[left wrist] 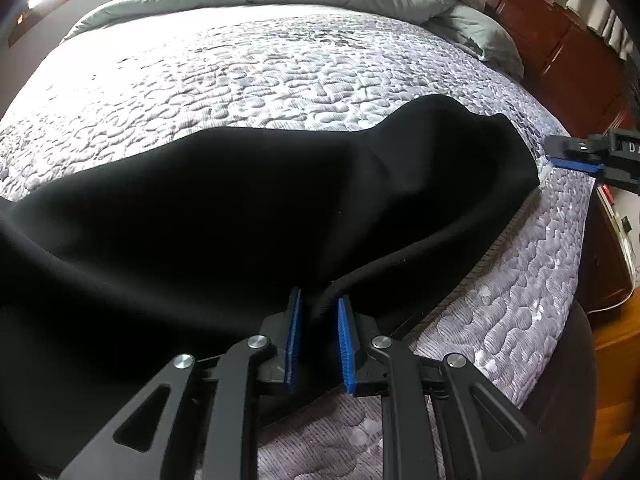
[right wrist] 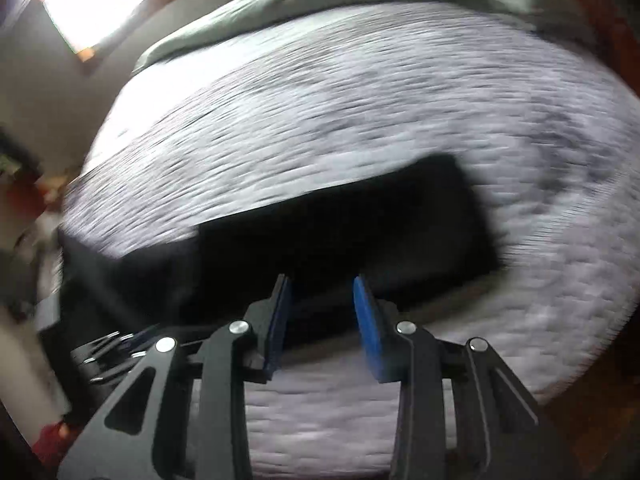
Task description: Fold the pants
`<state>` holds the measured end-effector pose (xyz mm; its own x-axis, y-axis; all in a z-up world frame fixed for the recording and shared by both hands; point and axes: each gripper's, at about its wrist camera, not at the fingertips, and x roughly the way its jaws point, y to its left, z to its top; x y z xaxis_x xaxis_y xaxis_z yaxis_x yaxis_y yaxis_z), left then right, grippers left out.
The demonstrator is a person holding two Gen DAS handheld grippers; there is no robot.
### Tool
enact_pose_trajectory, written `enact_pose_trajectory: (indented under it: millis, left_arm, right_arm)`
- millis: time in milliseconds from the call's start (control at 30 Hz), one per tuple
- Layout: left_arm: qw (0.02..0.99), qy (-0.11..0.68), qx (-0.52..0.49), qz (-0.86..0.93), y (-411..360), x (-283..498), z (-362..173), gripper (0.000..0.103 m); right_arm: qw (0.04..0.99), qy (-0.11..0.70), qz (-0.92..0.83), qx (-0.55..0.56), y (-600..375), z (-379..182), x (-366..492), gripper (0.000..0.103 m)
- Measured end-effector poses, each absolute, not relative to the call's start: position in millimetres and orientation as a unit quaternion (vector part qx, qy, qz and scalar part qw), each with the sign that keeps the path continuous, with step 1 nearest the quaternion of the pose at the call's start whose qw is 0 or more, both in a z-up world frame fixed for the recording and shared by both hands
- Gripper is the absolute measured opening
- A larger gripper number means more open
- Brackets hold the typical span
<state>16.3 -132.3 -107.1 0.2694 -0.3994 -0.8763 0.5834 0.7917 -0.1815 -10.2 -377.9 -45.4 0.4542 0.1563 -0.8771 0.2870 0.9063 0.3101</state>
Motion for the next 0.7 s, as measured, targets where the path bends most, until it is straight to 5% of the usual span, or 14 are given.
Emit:
enact_pose_trajectory:
  millis: [233,300,367,700]
  left_arm:
    - [0.790,0.524,0.071,-0.309,-126,15,-101,0.023]
    - [0.790,0.529,0.059,-0.304,-118,13,-91,0.056]
    - [0.796,0.536,0.022,-0.279,-99,15,-79,0.071]
    - [0.789,0.595,-0.093,-0.121,-9,94,-76,0.074]
  right_arm:
    - [0.759,0.617,-0.021,0.207,-323,-114,34,0.039]
    - [0.768,0.612,-0.024,0.187,-318,-117,30,0.039]
    - [0.772,0.612,-0.029,0.167,-313,-114,29,0.039]
    - [0.782,0.600,-0.045,0.161,-311,-116,23,0.040]
